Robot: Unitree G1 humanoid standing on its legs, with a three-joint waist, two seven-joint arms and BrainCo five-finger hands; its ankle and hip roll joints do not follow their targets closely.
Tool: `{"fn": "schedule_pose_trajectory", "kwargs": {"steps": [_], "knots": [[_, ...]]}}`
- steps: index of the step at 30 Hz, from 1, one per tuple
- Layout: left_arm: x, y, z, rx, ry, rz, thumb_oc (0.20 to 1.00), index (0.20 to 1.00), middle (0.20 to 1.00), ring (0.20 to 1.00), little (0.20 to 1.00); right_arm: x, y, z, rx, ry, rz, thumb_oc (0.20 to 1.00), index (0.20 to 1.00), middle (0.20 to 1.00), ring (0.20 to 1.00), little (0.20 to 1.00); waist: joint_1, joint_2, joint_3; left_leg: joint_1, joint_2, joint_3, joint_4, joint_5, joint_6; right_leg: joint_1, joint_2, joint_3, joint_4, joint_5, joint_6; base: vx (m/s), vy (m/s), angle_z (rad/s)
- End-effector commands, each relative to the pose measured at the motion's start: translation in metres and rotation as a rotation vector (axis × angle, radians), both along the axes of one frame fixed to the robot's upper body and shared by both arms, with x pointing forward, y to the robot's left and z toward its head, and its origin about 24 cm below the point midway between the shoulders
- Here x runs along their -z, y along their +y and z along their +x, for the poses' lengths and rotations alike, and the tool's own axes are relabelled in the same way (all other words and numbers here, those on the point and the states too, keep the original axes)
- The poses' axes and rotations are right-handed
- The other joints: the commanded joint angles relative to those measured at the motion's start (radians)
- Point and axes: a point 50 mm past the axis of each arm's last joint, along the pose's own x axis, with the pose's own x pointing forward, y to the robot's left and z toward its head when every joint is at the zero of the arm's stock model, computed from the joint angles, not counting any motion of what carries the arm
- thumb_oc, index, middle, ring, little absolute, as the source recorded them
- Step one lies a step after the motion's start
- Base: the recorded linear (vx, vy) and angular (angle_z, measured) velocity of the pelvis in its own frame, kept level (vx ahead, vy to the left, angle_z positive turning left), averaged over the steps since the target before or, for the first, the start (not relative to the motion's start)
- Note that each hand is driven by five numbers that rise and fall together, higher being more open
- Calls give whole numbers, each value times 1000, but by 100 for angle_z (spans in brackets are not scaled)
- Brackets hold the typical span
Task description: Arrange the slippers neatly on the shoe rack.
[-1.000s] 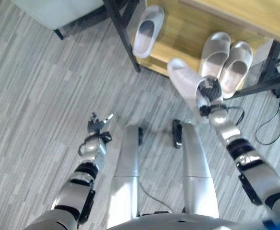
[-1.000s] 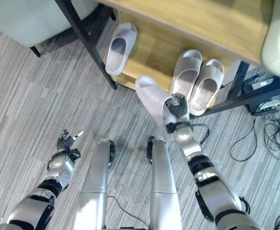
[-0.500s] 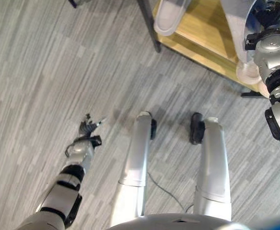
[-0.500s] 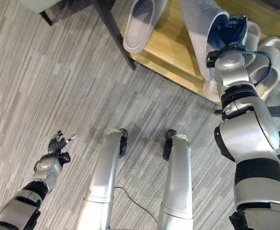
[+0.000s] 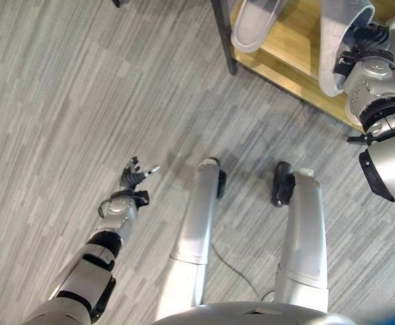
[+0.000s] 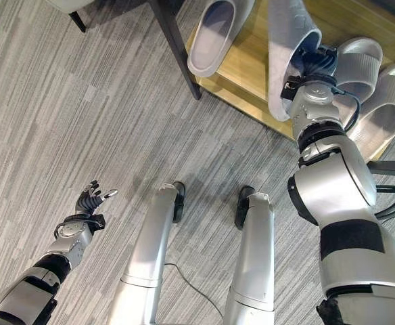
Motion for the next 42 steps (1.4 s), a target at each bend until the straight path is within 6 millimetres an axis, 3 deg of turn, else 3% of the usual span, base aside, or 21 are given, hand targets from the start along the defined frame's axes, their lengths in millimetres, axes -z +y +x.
{"fn": "schedule_pose_trajectory", "kwargs": {"steps": [1, 2, 3, 4, 13, 20, 25, 30, 31, 35, 39, 42], "knots": [[-15, 27, 2, -66, -42, 49, 1000, 1000, 1000, 1000, 1000, -43, 7, -4, -2, -150, 48, 200, 200, 200, 200, 200, 17, -1, 18, 15, 7, -12, -62, -13, 35, 87, -12, 65, -85, -9, -21, 6, -10, 5], [-13, 25, 2, -67, -38, 53, 1000, 1000, 1000, 1000, 1000, -40, 9, -3, -12, -159, 76, 200, 200, 200, 200, 200, 16, -6, 19, 15, 3, -16, -70, -6, 35, 87, -13, 62, -90, -7, -21, 2, -11, 4], [-14, 24, 4, -70, -41, 53, 1000, 1000, 1000, 1000, 1000, -40, 12, -2, -15, -158, 74, 263, 263, 263, 263, 263, 15, -9, 20, 15, 3, -16, -76, -2, 36, 87, -12, 61, -92, -4, -20, -17, -7, 3], [-17, 22, 8, -70, -44, 61, 1000, 1000, 1000, 1000, 1000, -41, 19, -1, -30, -159, 62, 1000, 1000, 1000, 1000, 1000, 14, -14, 21, 15, 2, -17, -91, 2, 36, 87, -11, 61, -107, 2, -18, -27, -1, 3], [-17, 12, 14, -51, -35, 77, 1000, 1000, 1000, 1000, 1000, -34, 44, 6, -88, -157, 79, 1000, 1000, 1000, 1000, 1000, 11, -17, 28, 15, 0, -20, -127, 30, 32, 93, -16, 51, -139, 30, -11, -8, 7, 0], [-34, -3, 37, -37, -68, 101, 1000, 1000, 1000, 1000, 1000, -16, 70, 12, -123, -128, 143, 1000, 1000, 1000, 1000, 1000, -5, -16, 24, 15, 2, -21, -197, 67, 26, 91, -18, 44, -195, 54, -4, -34, 8, 0], [-46, -9, 50, -63, -81, 100, 1000, 1000, 1000, 1000, 1000, 7, 92, 16, -171, -88, 187, 1000, 1000, 1000, 1000, 1000, -18, -18, 1, 15, 6, -23, -230, 79, 25, 95, -11, 41, -223, 68, 4, -21, 31, -3], [-85, -23, 80, -66, -139, 132, 1000, 1000, 1000, 1000, 1000, 30, 123, 17, -238, -35, 211, 1000, 1000, 1000, 1000, 1000, -46, -25, -32, 15, 17, -26, -276, 91, 24, 102, -8, 33, -273, 77, 11, -3, 3, -1], [-102, -29, 90, -64, -163, 145, 1000, 1000, 1000, 1000, 1000, 35, 137, 17, -273, -22, 216, 1000, 1000, 1000, 1000, 1000, -55, -27, -43, 15, 18, -28, -287, 97, 23, 103, -8, 30, -283, 81, 14, -19, 22, -5], [-124, -37, 102, -62, -186, 161, 1000, 1000, 1000, 1000, 1000, 47, 155, 15, -314, 7, 225, 1000, 1000, 1000, 1000, 1000, -71, -30, -63, 15, 20, -31, -300, 101, 22, 105, -5, 31, -297, 85, 19, -11, 20, -8], [-149, -51, 114, -42, -219, 186, 1000, 1000, 1000, 1000, 1000, 51, 170, 14, -338, 22, 243, 1000, 1000, 1000, 1000, 1000, -81, -28, -82, 15, 21, -36, -322, 109, 21, 107, -2, 30, -317, 91, 24, -3, 5, -1], [-160, -58, 118, -48, -242, 179, 1000, 1000, 1000, 1000, 1000, 51, 168, 13, -313, 24, 233, 1000, 1000, 1000, 1000, 1000, -89, -29, -92, 15, 17, -37, -336, 120, 20, 110, -3, 31, -331, 98, 29, 0, 0, 0]]}}
